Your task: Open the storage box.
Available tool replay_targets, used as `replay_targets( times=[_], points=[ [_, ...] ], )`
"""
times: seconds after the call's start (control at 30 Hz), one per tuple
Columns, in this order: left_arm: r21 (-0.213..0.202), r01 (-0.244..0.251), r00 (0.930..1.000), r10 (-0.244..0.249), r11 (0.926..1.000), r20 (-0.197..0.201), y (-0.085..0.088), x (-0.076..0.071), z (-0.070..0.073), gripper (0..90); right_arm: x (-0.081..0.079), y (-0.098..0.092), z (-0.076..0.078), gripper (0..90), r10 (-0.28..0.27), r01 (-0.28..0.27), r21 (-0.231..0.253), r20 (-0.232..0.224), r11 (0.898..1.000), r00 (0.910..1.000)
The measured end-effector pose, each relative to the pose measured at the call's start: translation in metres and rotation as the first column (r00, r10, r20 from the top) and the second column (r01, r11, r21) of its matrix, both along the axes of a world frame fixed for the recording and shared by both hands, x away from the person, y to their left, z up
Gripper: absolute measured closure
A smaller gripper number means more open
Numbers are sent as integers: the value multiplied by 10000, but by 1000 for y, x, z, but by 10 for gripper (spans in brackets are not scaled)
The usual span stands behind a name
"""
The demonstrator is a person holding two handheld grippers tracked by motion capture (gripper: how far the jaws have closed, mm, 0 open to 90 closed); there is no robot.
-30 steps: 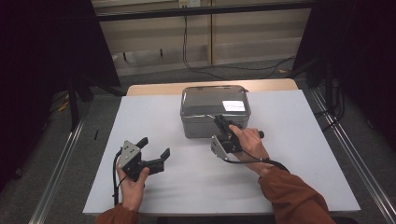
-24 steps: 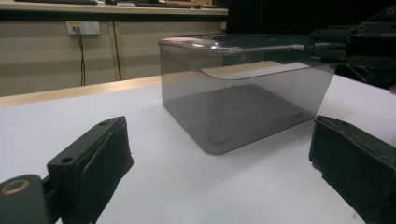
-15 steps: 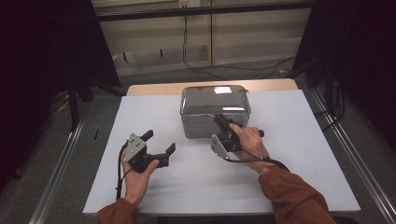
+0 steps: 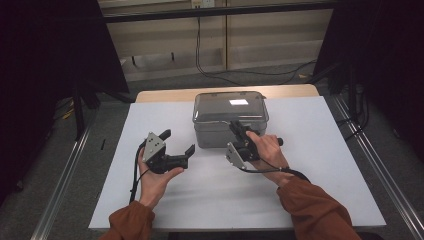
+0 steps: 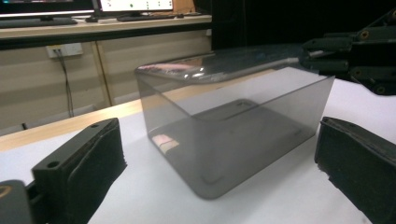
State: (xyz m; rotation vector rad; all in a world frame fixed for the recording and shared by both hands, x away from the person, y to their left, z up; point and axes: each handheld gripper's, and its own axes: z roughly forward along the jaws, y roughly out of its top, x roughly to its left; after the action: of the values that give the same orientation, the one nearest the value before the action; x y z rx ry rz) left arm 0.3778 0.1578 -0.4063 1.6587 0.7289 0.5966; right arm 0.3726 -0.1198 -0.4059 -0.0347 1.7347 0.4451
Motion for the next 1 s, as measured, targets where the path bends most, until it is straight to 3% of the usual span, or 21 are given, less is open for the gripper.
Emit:
replay_targets(
  times=[0.3,0.4,0.6,0.77,0.83,0.9,1.0],
  points=[
    [-45,95,9999,-95,9999,-97,-9,21,-3,30,1,-1,4,804,44,-44,53,47,10000,10000],
    [-65,16,10000,-15,10000,57,-11,29,-4,33,2,-1,6,804,19,-20,82,44,10000,10000],
    [99,-6,9995,3,10000,300,-19,47,-6,37,2,0,7,804,-4,3,139,100,9999,10000],
    [759,380,9970,-429,9964,652,-26,61,-2,47,3,0,8,804,-32,29,252,123,9997,9999],
    [601,317,9973,-355,9977,638,-28,66,-2,42,2,1,8,805,-72,66,327,180,9994,9998],
    [771,210,9963,-273,9968,816,-31,69,-2,43,3,0,9,804,-52,45,344,198,9994,9998],
    [673,340,9966,-389,9972,726,-35,72,-4,70,3,1,9,804,-49,42,369,175,9993,9998]
  ],
)
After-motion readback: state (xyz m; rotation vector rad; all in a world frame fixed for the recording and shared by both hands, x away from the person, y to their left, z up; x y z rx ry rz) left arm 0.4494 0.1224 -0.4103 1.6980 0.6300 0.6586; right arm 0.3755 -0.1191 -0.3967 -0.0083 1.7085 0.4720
